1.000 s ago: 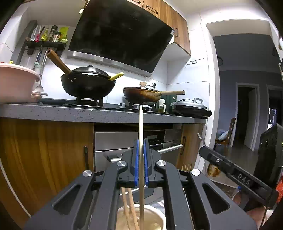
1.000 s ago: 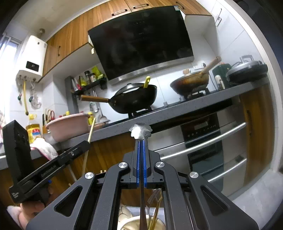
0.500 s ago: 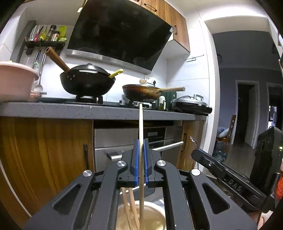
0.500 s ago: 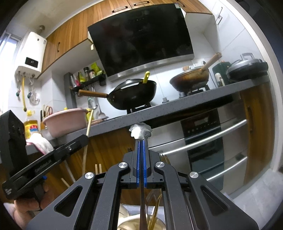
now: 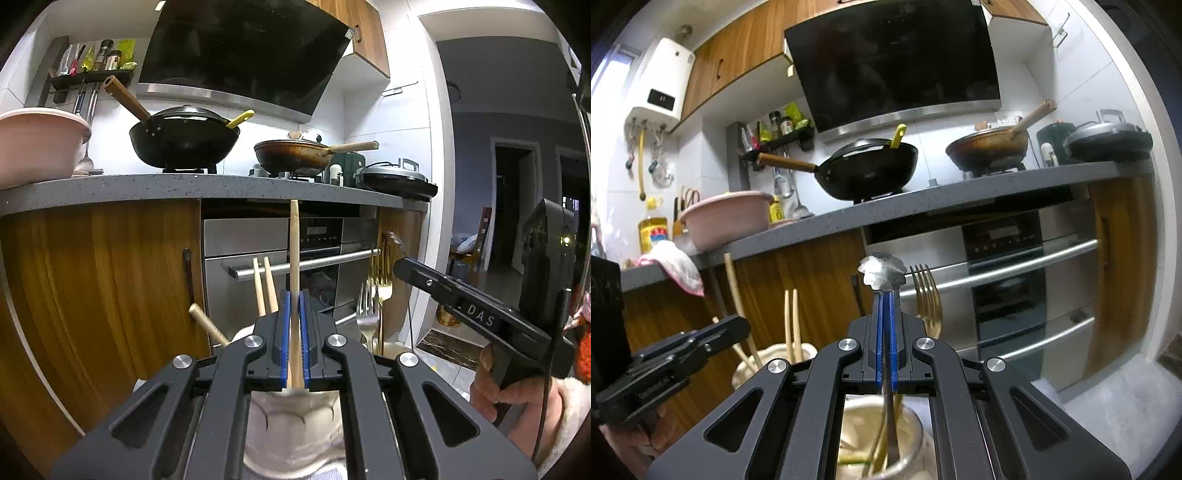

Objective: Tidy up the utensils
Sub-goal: 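Lift the chopstick and silver spoon with both tools above the holder, then lower the chopstick and spoon into the holder and open both tools, then move both open tools back from the holder over the cloth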

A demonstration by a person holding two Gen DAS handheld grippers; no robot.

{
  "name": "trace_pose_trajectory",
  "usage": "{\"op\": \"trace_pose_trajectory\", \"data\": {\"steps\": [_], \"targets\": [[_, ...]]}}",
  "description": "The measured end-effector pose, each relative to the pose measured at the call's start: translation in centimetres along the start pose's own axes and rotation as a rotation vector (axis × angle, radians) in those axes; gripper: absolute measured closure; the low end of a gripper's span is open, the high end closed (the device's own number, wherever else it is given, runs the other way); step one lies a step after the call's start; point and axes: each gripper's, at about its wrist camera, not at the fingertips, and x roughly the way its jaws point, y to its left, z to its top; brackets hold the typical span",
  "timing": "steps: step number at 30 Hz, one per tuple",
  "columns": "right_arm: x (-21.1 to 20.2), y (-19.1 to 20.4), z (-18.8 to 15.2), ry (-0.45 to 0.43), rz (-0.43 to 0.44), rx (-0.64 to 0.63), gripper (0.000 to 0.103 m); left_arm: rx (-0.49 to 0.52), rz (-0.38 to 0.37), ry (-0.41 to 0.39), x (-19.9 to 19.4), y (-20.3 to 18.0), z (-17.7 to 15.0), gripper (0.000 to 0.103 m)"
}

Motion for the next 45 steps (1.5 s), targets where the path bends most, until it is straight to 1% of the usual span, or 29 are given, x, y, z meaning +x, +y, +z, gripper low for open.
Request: {"op": "trace_pose_trajectory", "data": {"steps": [3, 5, 10, 13, 19, 21, 22, 23, 25, 26, 27, 29, 30, 32, 33, 34, 35, 36, 37, 39, 41, 43, 45], "targets": [[-0.2, 0.0, -0.2, 0.026, -0.006, 0.002, 0.099, -0.007, -0.014, 0.028, -0.2, 0.2, -0.7, 0.098], [-0.3, 0.1, -0.6, 0.049, -0.017, -0.004, 0.099, 0.007, -0.005, 0.05, 0.0, 0.1, -1.1, 0.098], [0.0, 0.1, -1.2, 0.09, -0.044, -0.013, 0.099, 0.017, -0.001, 0.066, 0.2, 0.1, -1.4, 0.098], [0.2, -0.4, -1.5, 0.114, -0.05, 0.008, 0.099, 0.016, 0.013, 0.083, 0.5, 0.2, -1.6, 0.097], [0.3, -0.8, -1.7, 0.13, -0.065, 0.022, 0.097, 0.013, 0.023, 0.089, 0.7, 0.4, -1.7, 0.096], [0.4, -1.0, -1.9, 0.136, -0.072, 0.024, 0.096, 0.014, 0.027, 0.087, 0.6, 0.5, -1.7, 0.087], [0.4, -1.0, -1.9, 0.138, -0.075, 0.026, 0.095, 0.013, 0.028, 0.085, 0.5, 0.5, -1.8, 0.075], [0.4, -1.1, -1.9, 0.14, -0.074, 0.029, 0.093, 0.012, 0.031, 0.08, 0.4, 0.5, -1.8, 0.07], [0.5, -1.3, -2.0, 0.143, -0.068, 0.042, 0.087, 0.012, 0.031, 0.075, 0.3, 0.5, -1.7, 0.07], [0.4, -1.3, -2.0, 0.143, -0.064, 0.048, 0.086, 0.012, 0.032, 0.072, 0.2, 0.5, -1.7, 0.069], [0.4, -1.3, -2.0, 0.142, -0.056, 0.052, 0.082, 0.011, 0.033, 0.071, 0.2, 0.5, -1.7, 0.067], [0.4, -1.2, -2.0, 0.138, -0.047, 0.053, 0.075, 0.01, 0.04, 0.064, 0.1, 0.5, -1.7, 0.058], [0.3, -1.2, -2.0, 0.134, -0.041, 0.054, 0.07, 0.01, 0.043, 0.061, 0.0, 0.5, -1.7, 0.055], [0.2, -1.2, -1.9, 0.127, -0.034, 0.057, 0.061, 0.005, 0.051, 0.048, -0.3, 0.6, -1.5, 0.044], [0.1, -1.2, -1.9, 0.121, -0.028, 0.06, 0.051, 0.003, 0.052, 0.045, -0.4, 0.6, -1.5, 0.041], [0.0, -1.1, -1.8, 0.116, -0.024, 0.063, 0.04, -0.002, 0.055, 0.04, -0.5, 0.7, -1.4, 0.034], [-0.1, -1.1, -1.8, 0.111, -0.023, 0.064, 0.036, -0.006, 0.059, 0.035, -0.5, 0.8, -1.4, 0.03], [-0.2, -1.1, -1.7, 0.106, -0.022, 0.064, 0.03, -0.011, 0.061, 0.032, -0.6, 0.9, -1.3, 0.029], [-0.3, -1.1, -1.6, 0.103, -0.017, 0.066, 0.025, -0.016, 0.063, 0.029, -0.7, 1.0, -1.3, 0.025], [-0.4, -1.2, -1.4, 0.094, -0.012, 0.072, 0.023, -0.022, 0.076, 0.018, -0.9, 1.1, -1.3, 0.018], [-0.8, -1.4, -1.2, 0.078, -0.016, 0.078, 0.018, -0.028, 0.091, 0.004, -1.1, 1.3, -1.2, 0.006], [-1.0, -1.5, -1.0, 0.066, -0.028, 0.081, 0.013, -0.037, 0.103, -0.009, -1.3, 1.4, -1.2, 0.006], [-1.4, -1.8, -0.8, 0.054, -0.046, 0.088, 0.011, -0.038, 0.109, -0.009, -1.3, 1.5, -1.2, 0.006]]}}
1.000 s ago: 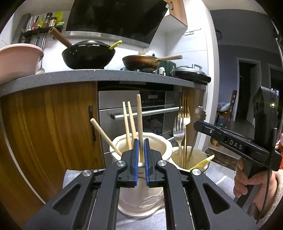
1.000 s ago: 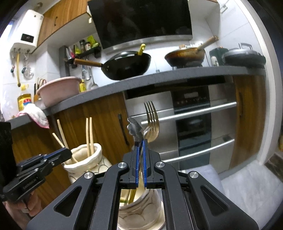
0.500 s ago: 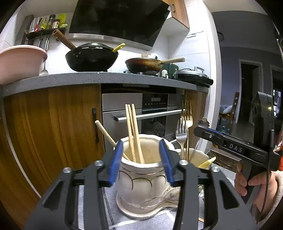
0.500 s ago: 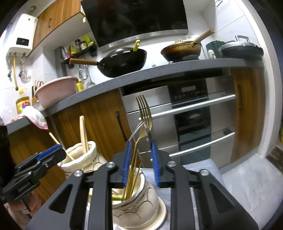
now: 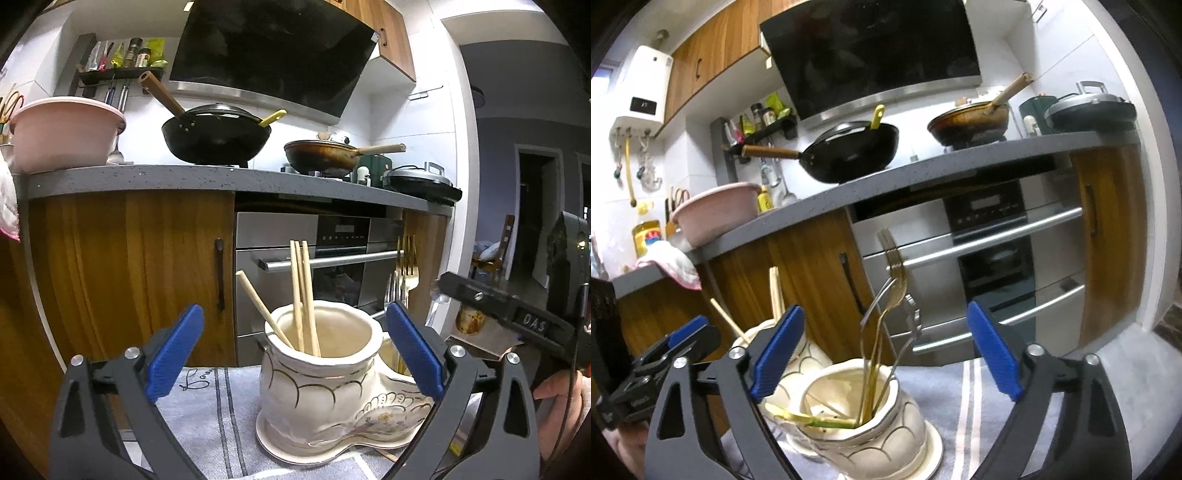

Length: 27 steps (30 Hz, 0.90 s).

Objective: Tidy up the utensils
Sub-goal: 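Move both open tools back from the holder over the cloth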

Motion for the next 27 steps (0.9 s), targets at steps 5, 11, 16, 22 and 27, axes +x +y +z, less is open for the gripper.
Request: {"op": "trace_pose_trajectory", "data": {"steps": [5, 11, 16, 22, 27], "targets": [[-1.9, -0.7, 0.1, -0.04, -0.049, 0.025, 0.008, 0.011, 0.007, -0.001, -0.2, -0.2, 0.0, 0.006], [-4.8, -1.6, -0.6, -0.057, -0.097, 0.06, 0.007, 0.027, 0.018, -0.022, -1.7, -0.6, -0.1, 0.006], [-6.7, -2.6, -1.6, -0.034, -0.141, 0.077, 0.007, 0.022, 0.014, -0.012, -2.5, -0.9, -0.3, 0.006], [-8.1, -3.3, -2.9, 0.025, -0.185, 0.074, 0.007, 0.033, 0.017, 0.01, -3.5, -1.2, -1.1, 0.006], [-8.2, -3.2, -4.0, 0.122, -0.227, 0.018, 0.006, 0.034, 0.024, 0.065, -4.2, -1.3, -2.3, 0.006]]}}
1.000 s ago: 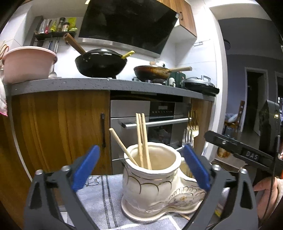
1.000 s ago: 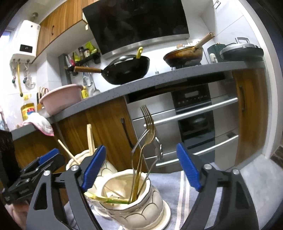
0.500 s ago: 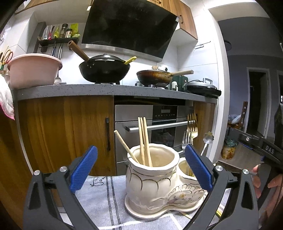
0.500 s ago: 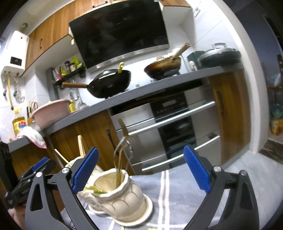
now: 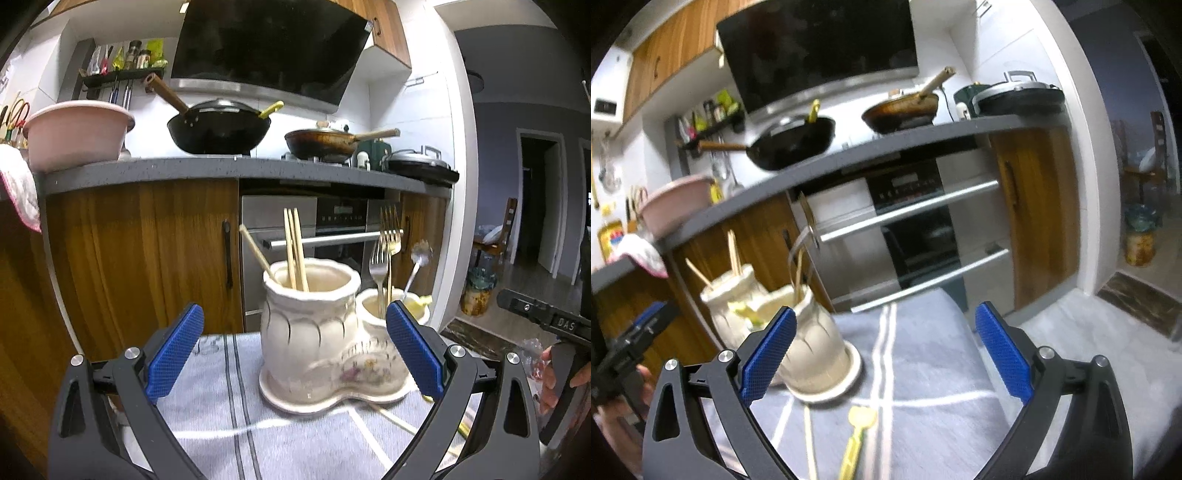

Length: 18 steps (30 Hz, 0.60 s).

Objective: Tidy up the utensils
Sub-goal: 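Move both open tools back from the holder over the cloth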

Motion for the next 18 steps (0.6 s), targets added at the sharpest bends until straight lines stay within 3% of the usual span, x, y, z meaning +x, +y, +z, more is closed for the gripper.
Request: {"op": "trace_pose_trajectory", "data": {"steps": [13, 18], "targets": [[3.8, 2.8, -4.5, 0.362, -0.007, -0.203, 0.006, 0.043, -0.038, 0.215, 0.2, -1.9, -4.0, 0.006], [4.6, 3.9, -5.5, 0.42, 0.002, -0.245, 0.01, 0.067, -0.044, 0.268, 0.7, -2.6, -5.1, 0.006]]}}
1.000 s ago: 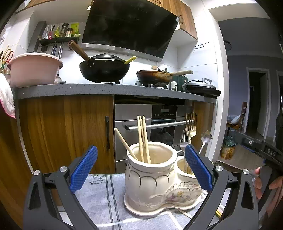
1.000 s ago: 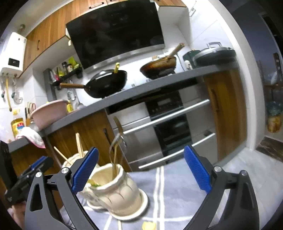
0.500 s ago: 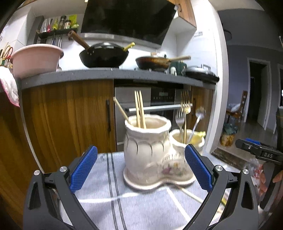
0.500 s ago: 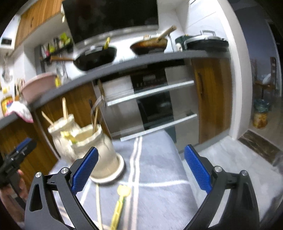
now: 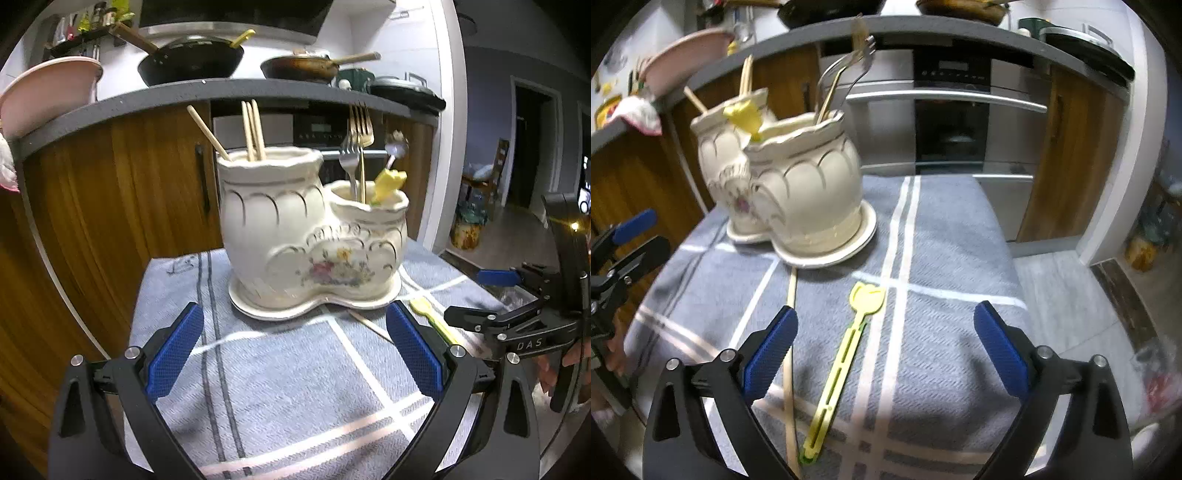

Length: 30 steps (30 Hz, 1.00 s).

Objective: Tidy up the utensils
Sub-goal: 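Move both open tools back from the holder over the cloth, then grasp the yellow-green plastic spoon with the right tool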

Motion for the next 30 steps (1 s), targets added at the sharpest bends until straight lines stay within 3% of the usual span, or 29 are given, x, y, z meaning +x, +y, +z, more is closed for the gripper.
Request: {"op": "trace_pose_trajectory", "data": {"steps": [12, 17, 24, 30], "targets": [[1.9, 1.8, -0.6, 0.107, 0.019, -0.067, 0.065, 0.02, -0.026, 0.077, 1.6, -0.6, -0.7, 0.006], [2.4, 1.5, -0.5, 0.114, 0.023, -0.05, 0.072, 0.034, -0.02, 0.084, 1.8, -1.1, -0.8, 0.006], [2.3, 0.9, -0.6, 0.11, 0.061, -0.032, 0.092, 0.045, -0.009, 0.105, 1.7, -2.7, -0.6, 0.006], [0.4, -2.0, -0.2, 0.045, 0.091, 0.047, 0.093, 0.031, -0.013, 0.157, 2.2, -5.2, -0.4, 0.006]]}}
